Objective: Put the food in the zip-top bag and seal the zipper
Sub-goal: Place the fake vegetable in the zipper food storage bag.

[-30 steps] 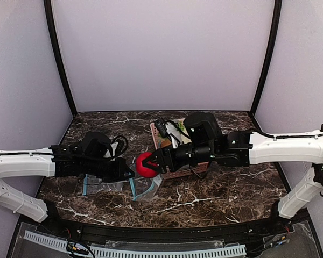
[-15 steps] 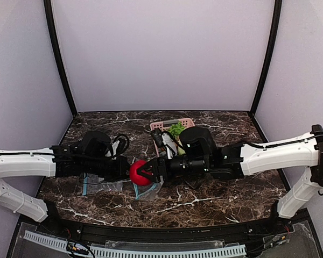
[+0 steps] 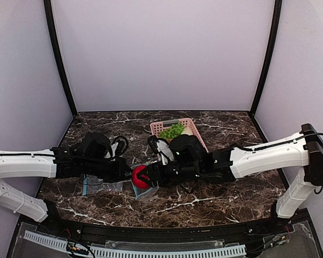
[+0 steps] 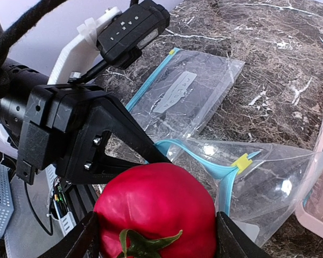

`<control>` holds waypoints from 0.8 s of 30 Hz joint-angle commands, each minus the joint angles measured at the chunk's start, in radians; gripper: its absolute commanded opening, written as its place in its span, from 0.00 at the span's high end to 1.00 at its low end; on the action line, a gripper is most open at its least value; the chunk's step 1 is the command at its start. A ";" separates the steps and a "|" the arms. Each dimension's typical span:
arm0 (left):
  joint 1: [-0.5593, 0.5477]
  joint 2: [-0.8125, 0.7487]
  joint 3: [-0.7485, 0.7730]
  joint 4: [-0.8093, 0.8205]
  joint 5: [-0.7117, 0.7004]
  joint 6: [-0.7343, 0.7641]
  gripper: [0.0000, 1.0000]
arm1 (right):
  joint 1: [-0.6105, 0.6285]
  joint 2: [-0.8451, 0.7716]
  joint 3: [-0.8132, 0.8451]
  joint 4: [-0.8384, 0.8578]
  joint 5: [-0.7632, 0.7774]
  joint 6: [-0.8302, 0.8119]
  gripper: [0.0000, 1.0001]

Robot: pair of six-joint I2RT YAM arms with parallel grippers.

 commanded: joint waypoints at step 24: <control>-0.005 -0.017 -0.004 0.040 0.041 -0.009 0.99 | 0.046 0.104 0.150 -0.233 0.170 -0.082 0.17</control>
